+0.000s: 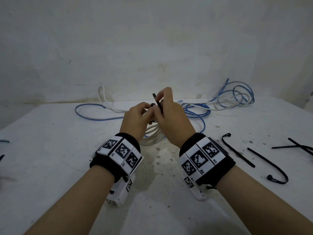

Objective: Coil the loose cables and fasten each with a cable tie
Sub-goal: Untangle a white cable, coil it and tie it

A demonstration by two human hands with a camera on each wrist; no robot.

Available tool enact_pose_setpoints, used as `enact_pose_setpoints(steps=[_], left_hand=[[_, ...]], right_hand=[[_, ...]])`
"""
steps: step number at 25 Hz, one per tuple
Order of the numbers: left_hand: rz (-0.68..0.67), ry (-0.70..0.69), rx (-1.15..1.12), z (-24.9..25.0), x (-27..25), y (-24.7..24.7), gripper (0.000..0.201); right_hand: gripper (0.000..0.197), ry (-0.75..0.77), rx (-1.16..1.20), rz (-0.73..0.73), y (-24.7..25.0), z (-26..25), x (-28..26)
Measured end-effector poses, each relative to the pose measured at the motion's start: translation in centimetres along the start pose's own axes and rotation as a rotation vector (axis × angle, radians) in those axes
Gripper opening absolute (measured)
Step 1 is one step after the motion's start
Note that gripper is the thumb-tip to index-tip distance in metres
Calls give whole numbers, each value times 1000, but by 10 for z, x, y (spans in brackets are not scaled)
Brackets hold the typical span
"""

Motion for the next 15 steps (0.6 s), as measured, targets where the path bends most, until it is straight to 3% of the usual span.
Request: enact_pose_setpoints(steps=[6, 15], left_hand=[[24, 18, -29, -4, 4, 3, 19], [9, -18, -29, -6, 5, 4, 23]], right_hand=[[11, 85, -71, 109, 3, 3, 0], [3, 41, -93, 96, 4, 4, 0]])
Point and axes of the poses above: each hand's wrist, its own x-axis towards the middle knuckle, its own y-axis out of the back of the hand, z = x × y, the point moved 2 cm from there along x, towards the middle knuckle, and after that the axes turned 15 degrees about z, right-handed, at the moved point
